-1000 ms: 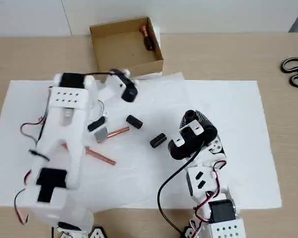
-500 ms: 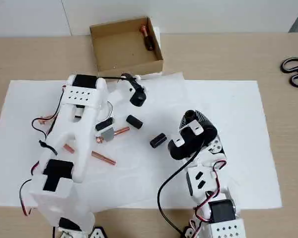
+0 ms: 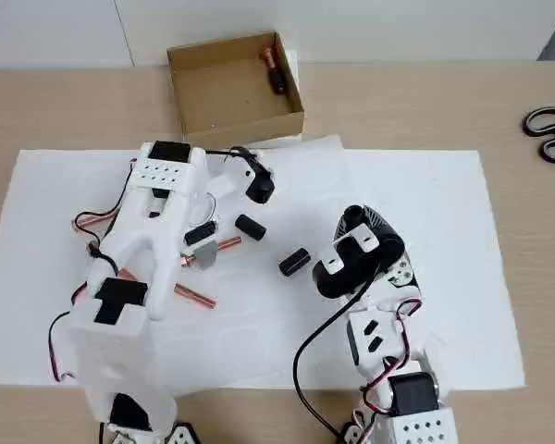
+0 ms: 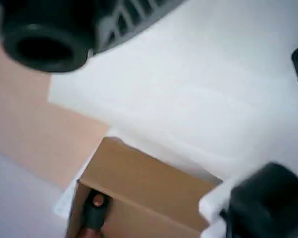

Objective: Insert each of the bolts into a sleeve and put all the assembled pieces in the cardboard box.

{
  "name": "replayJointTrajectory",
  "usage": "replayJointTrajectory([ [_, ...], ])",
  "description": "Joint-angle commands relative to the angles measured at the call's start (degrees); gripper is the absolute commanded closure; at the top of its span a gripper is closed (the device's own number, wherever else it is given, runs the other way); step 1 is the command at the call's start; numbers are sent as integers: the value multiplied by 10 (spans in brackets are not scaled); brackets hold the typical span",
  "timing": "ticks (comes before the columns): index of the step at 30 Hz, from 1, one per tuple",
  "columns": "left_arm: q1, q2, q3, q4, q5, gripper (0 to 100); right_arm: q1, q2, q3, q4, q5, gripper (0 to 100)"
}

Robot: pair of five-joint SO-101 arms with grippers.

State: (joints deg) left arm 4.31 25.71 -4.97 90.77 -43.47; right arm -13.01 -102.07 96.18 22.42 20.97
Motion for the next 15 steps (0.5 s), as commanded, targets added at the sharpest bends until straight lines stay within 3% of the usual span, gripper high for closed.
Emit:
replayJointTrajectory([
  [1, 1, 11, -22, 6, -4, 892, 1, -9, 3, 1, 1, 995],
  [7, 0, 40, -23, 4, -2, 991, 1, -9, 3, 1, 1, 995],
  [11, 0, 40, -42, 8, 0, 994, 1, -9, 3, 1, 1, 995],
  [15, 0, 40, -92, 71, 10, 994, 1, -9, 3, 1, 1, 995],
])
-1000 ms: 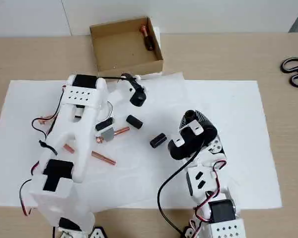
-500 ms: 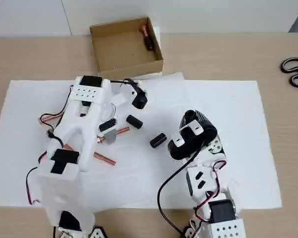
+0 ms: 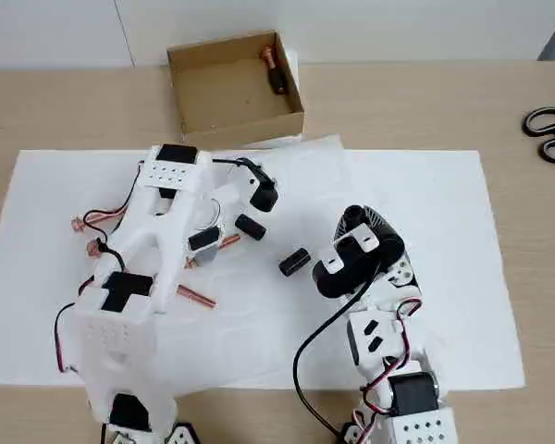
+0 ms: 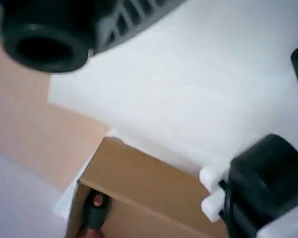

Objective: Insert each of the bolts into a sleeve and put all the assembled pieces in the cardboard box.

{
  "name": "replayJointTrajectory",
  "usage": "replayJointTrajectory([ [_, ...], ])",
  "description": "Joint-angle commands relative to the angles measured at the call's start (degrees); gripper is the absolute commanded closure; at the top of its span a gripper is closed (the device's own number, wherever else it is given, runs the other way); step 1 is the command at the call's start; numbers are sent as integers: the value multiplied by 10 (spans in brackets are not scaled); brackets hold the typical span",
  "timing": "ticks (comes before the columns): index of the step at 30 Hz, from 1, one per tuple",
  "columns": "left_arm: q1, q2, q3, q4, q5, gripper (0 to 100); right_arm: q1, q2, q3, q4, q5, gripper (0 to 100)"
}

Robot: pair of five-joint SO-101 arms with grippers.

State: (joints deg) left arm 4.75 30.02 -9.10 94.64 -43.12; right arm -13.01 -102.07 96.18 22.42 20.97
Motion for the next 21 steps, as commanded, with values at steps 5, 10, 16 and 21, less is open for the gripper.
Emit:
replayJointTrajectory([
  [5, -4, -4, -93, 57, 8, 994, 0, -9, 3, 1, 1, 995],
  [10, -4, -39, -90, 57, -2, 994, 0, -9, 3, 1, 1, 995],
  [16, -11, -87, -90, 58, -133, 994, 0, -9, 3, 1, 1, 995],
  [21, -38, -97, -90, 58, -328, 994, 0, -9, 3, 1, 2, 995],
])
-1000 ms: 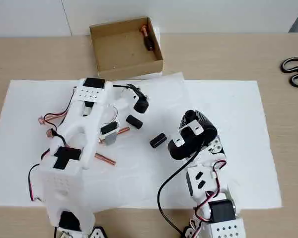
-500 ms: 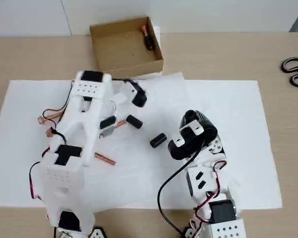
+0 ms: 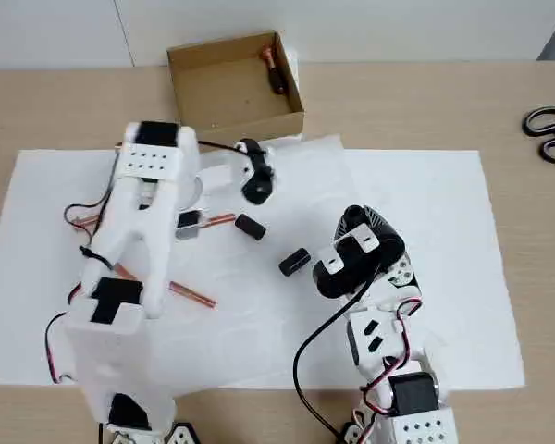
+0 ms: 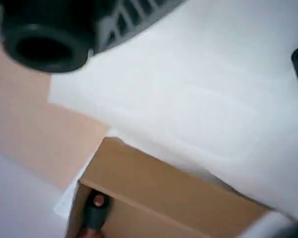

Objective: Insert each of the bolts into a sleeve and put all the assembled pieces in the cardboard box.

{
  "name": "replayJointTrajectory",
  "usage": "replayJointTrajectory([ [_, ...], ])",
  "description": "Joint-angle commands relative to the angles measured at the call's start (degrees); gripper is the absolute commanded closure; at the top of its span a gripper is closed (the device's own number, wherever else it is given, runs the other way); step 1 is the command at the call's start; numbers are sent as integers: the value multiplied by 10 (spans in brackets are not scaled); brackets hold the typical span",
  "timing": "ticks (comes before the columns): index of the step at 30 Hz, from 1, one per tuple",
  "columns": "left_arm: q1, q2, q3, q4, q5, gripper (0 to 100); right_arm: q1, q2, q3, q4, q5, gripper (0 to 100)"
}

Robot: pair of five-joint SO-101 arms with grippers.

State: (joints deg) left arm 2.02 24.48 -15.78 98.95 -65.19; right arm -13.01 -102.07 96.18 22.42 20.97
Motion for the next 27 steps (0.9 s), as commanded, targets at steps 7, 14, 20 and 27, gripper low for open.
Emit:
replayJointTrajectory([
  [7, -33, -40, 13, 15, -302, 994, 0, -9, 3, 1, 2, 995],
  [14, -1, -40, 22, 6, -303, 991, 0, -9, 3, 1, 2, 995],
  [20, 22, -40, 22, 5, -302, 914, 1, -9, 3, 1, 2, 995],
  [27, 21, 0, 22, -25, -298, 859, 1, -9, 3, 1, 2, 995],
])
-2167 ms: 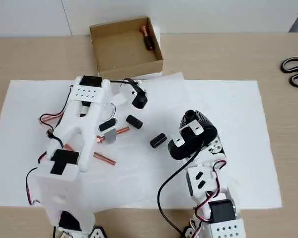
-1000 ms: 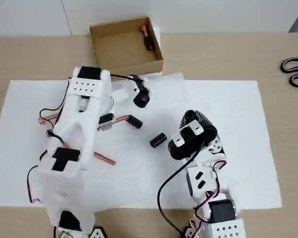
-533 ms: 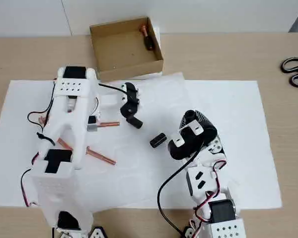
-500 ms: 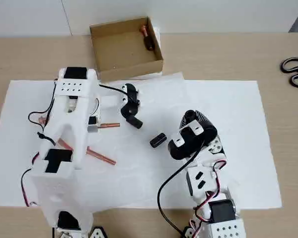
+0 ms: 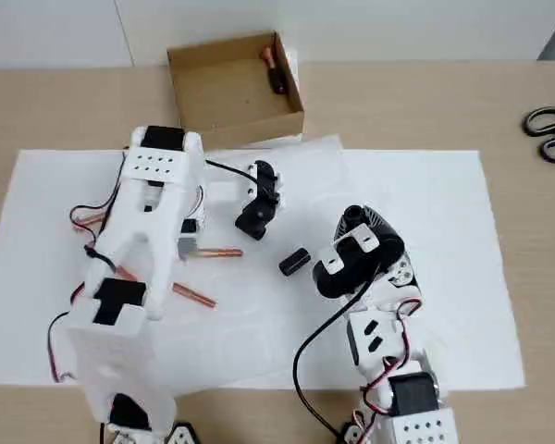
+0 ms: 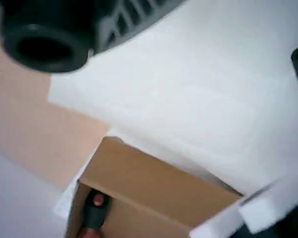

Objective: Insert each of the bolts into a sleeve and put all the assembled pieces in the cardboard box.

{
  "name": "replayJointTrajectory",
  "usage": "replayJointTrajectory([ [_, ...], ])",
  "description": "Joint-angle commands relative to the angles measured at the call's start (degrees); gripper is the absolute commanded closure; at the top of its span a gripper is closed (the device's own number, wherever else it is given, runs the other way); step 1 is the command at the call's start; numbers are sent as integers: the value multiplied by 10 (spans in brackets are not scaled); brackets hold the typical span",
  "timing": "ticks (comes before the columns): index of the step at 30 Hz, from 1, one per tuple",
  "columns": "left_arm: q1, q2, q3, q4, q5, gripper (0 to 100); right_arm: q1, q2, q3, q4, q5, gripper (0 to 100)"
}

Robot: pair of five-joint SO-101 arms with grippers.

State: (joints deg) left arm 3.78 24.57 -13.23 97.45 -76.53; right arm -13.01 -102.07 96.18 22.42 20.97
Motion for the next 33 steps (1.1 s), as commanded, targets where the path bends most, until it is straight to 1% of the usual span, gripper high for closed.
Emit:
replayJointTrajectory([
  [1, 4, 3, -4, -11, -185, 859, 1, -9, 3, 1, 2, 995],
  [4, 1, 4, -32, -8, -175, 859, 1, -9, 3, 1, 2, 995],
  [5, 0, 4, -53, -7, -148, 859, 1, -9, 3, 1, 2, 995],
  [7, 11, 4, -98, -7, -50, 859, 1, -9, 3, 1, 2, 995],
  [8, 23, 4, -118, -7, 22, 859, 1, -9, 3, 1, 2, 995],
  [10, 41, 4, -153, -7, 200, 859, 1, -9, 3, 1, 2, 995],
  [14, 61, 4, -197, -3, 607, 864, 1, -9, 3, 1, 2, 995],
  [16, 60, 4, -213, 24, 809, 893, 0, -9, 3, 1, 2, 995],
  [18, 57, 4, -217, 30, 972, 934, 0, -9, 3, 1, 2, 995],
  [19, 53, 4, -219, 29, 1029, 950, 0, -9, 3, 1, 2, 995],
  [22, 49, 5, -214, 29, 1147, 960, 0, -9, 3, 1, 2, 995],
  [26, 41, 4, -180, 29, 1242, 961, -1, -9, 3, 1, 2, 995],
  [30, 41, 4, -124, 30, 1353, 960, -1, -9, 3, 1, 2, 995],
  [33, 41, 4, -94, 30, 1408, 960, -1, -9, 3, 1, 2, 995],
])
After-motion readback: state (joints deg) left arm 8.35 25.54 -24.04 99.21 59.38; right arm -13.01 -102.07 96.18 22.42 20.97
